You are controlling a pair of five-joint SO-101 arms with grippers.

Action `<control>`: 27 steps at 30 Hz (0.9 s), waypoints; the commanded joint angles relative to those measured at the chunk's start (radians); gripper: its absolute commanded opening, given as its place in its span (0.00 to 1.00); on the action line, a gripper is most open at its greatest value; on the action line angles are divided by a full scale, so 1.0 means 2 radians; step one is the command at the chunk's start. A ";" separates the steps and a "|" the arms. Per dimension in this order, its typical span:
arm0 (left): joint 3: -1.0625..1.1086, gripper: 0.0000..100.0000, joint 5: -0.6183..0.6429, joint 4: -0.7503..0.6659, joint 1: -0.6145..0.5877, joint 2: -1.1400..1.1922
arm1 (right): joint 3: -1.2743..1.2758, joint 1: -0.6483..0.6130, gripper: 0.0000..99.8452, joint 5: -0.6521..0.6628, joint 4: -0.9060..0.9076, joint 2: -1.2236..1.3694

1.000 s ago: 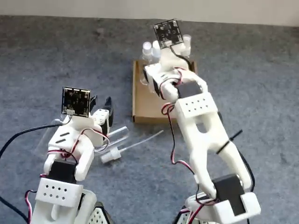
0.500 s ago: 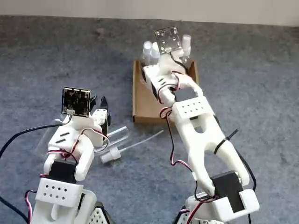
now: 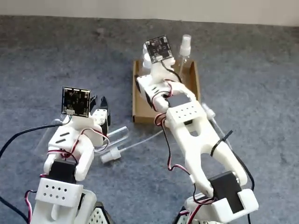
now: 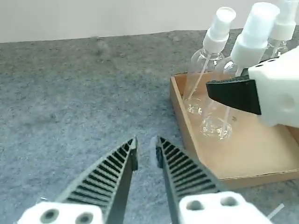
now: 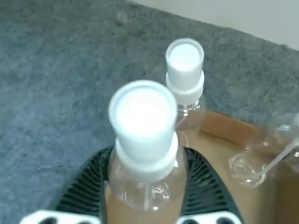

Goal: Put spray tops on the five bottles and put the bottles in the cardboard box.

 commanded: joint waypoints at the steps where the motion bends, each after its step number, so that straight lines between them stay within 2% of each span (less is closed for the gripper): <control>1: -0.001 0.03 -0.002 -0.011 -0.007 -0.009 | 0.000 -0.003 0.00 -0.005 -0.026 -0.006; 9: -0.001 0.03 -0.002 -0.011 -0.007 -0.008 | 0.013 -0.003 0.00 -0.006 -0.043 0.057; 23: -0.001 0.03 -0.002 -0.011 -0.004 -0.007 | 0.013 -0.003 0.00 -0.006 -0.072 0.060; 27: -0.001 0.03 -0.002 -0.011 -0.004 -0.007 | 0.013 -0.003 0.00 -0.027 -0.072 0.061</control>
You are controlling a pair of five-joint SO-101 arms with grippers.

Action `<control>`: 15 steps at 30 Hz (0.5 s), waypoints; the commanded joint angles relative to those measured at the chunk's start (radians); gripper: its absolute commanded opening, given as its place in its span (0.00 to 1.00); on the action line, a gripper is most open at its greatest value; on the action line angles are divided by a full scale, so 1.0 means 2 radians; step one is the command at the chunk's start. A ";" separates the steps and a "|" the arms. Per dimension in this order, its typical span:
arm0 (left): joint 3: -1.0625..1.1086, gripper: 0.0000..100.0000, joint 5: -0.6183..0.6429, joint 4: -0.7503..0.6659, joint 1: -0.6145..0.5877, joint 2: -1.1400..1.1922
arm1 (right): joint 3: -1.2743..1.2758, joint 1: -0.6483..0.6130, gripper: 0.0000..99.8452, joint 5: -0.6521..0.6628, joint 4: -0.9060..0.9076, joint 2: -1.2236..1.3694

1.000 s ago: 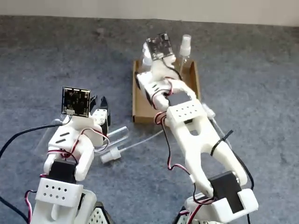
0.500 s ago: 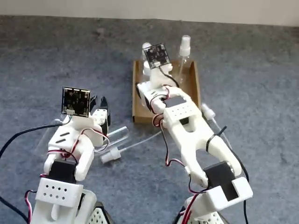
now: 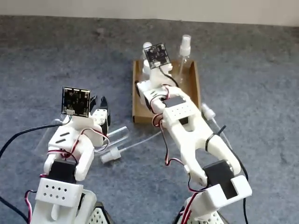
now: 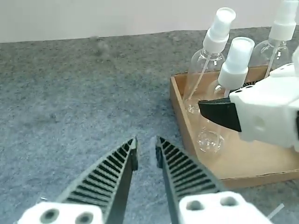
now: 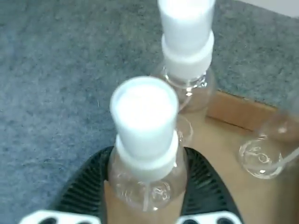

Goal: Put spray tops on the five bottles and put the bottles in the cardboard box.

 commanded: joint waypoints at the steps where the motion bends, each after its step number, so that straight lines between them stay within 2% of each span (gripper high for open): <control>1: -0.001 0.03 -0.002 -0.011 -0.004 -0.007 | -0.004 -0.004 0.00 -0.011 -0.013 -0.006; 11: -0.001 0.03 -0.002 -0.011 -0.004 -0.007 | -0.001 -0.007 0.01 -0.010 -0.013 -0.007; 15: -0.001 0.03 -0.003 -0.011 -0.004 -0.007 | -0.001 -0.007 0.07 -0.010 -0.013 -0.010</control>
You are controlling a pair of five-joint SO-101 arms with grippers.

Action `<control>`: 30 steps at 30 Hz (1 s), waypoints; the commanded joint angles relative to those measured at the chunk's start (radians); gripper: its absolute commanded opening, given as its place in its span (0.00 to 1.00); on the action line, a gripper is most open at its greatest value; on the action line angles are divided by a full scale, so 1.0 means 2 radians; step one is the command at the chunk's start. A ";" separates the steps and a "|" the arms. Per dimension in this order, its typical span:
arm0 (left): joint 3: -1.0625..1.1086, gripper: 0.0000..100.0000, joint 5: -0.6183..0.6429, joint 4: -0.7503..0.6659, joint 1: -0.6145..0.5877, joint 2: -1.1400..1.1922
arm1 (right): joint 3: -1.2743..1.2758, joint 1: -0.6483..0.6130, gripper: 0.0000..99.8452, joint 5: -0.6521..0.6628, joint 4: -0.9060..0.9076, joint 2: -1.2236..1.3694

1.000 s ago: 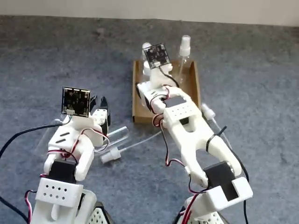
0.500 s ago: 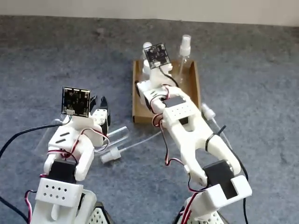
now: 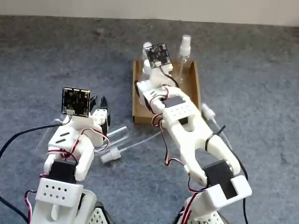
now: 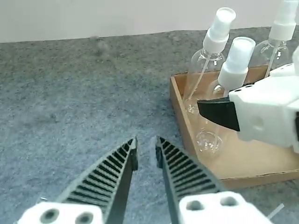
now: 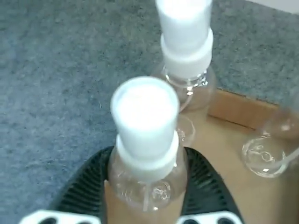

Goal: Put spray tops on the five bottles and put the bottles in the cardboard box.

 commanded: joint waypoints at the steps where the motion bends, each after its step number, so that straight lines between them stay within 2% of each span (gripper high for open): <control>1: -0.001 0.03 -0.003 -0.012 -0.004 -0.006 | -0.001 -0.005 0.09 -0.002 -0.013 -0.010; 16: -0.001 0.03 -0.003 -0.012 -0.005 -0.005 | -0.003 -0.017 0.28 -0.002 -0.013 -0.010; 30: -0.001 0.02 -0.003 -0.012 -0.004 -0.004 | -0.004 -0.016 0.30 -0.002 -0.007 -0.044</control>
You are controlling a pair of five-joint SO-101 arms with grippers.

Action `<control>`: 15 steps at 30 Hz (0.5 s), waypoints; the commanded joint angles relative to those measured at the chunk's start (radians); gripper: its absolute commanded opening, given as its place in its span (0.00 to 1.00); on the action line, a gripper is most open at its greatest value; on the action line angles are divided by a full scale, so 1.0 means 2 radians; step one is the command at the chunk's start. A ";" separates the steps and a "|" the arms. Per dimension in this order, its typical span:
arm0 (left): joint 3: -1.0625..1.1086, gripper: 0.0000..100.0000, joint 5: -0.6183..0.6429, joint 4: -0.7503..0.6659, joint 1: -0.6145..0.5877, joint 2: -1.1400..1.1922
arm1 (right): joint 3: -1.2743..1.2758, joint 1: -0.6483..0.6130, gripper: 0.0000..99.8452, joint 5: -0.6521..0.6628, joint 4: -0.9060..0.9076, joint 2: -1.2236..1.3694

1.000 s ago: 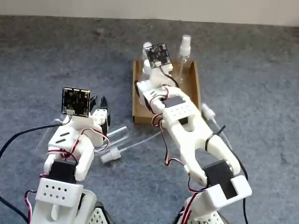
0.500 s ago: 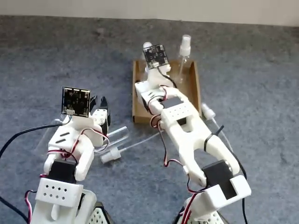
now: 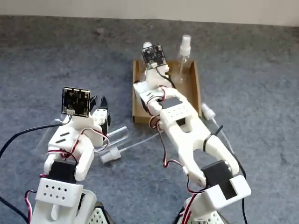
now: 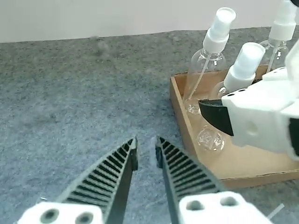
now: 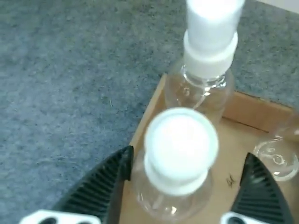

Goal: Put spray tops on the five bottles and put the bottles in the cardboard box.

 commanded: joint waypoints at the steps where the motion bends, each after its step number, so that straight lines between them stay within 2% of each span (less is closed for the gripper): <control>1: -0.001 0.02 -0.003 -0.012 -0.004 -0.004 | -0.004 -0.002 0.30 -0.002 0.000 -0.056; 13: -0.001 0.02 -0.003 -0.012 -0.003 -0.004 | -0.001 -0.002 0.30 0.001 0.217 -0.279; 15: -0.001 0.02 -0.003 -0.012 -0.003 -0.004 | 0.000 -0.002 0.29 0.034 0.273 -0.321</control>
